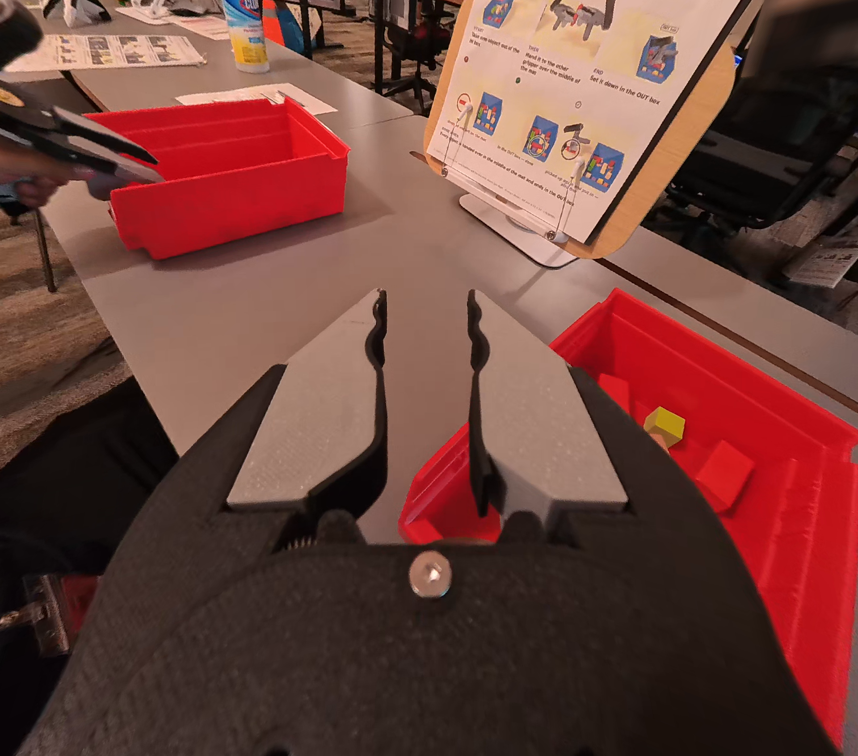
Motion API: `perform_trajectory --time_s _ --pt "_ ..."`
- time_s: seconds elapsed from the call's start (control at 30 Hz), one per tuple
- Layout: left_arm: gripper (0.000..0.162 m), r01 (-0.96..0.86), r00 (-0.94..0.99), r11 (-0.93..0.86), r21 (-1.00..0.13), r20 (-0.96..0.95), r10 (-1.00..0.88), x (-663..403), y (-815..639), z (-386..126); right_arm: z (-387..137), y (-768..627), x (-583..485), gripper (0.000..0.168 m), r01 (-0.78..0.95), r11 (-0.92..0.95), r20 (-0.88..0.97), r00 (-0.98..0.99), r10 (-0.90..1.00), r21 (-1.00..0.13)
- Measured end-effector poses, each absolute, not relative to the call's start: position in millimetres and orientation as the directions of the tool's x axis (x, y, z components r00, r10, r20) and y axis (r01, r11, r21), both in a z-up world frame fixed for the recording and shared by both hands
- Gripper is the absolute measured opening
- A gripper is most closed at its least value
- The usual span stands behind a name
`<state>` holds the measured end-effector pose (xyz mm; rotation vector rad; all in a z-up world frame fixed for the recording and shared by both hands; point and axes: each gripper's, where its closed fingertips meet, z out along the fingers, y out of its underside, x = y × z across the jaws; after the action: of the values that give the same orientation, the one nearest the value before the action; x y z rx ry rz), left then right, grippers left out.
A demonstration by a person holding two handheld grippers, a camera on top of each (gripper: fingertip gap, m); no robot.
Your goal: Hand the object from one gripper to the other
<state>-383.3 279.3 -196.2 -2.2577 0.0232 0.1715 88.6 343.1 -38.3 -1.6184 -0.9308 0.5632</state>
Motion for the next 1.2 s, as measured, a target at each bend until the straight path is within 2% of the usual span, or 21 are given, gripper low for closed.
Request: perform_trajectory --time_s 0.03,0.13,0.23,0.33,0.57,0.73,0.8,0.9,1.2 --pt "0.050 -0.073 0.991 -0.637 -0.767 -0.128 0.041 -383.4 284.1 -195.8 -36.8 341.8 88.8 0.032 0.267 -0.056 0.110 0.570 0.814 -0.962" --pt "0.045 -0.069 0.992 -0.695 -0.716 -0.123 0.028 -387.8 296.4 -208.3 -34.9 341.6 89.7 0.032 0.255 -0.058 0.100 0.568 0.817 -0.965" --pt "0.053 -0.057 0.993 -0.783 -0.619 -0.119 0.021 -394.5 304.5 -227.6 -36.9 342.3 90.4 0.033 0.268 -0.058 0.109 0.569 0.815 -0.962" --pt "0.056 -0.043 0.996 -0.822 -0.569 -0.084 0.007 -391.5 311.2 -238.1 -36.6 342.9 91.9 0.034 0.271 -0.053 0.118 0.574 0.810 -0.961" --pt "0.046 -0.006 0.994 -0.884 -0.467 -0.103 0.048 -403.2 312.5 -257.2 -30.8 336.8 95.4 0.034 0.264 -0.032 0.130 0.571 0.811 -0.964" --pt "0.039 0.010 0.997 -0.898 -0.440 -0.065 0.043 -403.8 320.1 -257.8 -25.6 331.1 97.0 0.033 0.251 -0.018 0.132 0.565 0.814 -0.968" --pt "0.041 0.023 0.997 -0.907 -0.419 -0.052 0.049 -406.3 322.3 -258.2 -25.6 329.8 96.8 0.034 0.254 -0.016 0.135 0.564 0.815 -0.967" --pt "0.055 0.024 0.995 -0.921 -0.389 -0.079 0.059 -415.1 322.1 -257.7 -25.8 328.4 96.9 0.034 0.261 -0.011 0.142 0.561 0.815 -0.965" --pt "0.050 0.042 0.997 -0.903 -0.428 -0.033 0.063 -413.7 321.4 -258.6 -26.3 329.1 97.4 0.034 0.261 -0.010 0.144 0.563 0.814 -0.965"
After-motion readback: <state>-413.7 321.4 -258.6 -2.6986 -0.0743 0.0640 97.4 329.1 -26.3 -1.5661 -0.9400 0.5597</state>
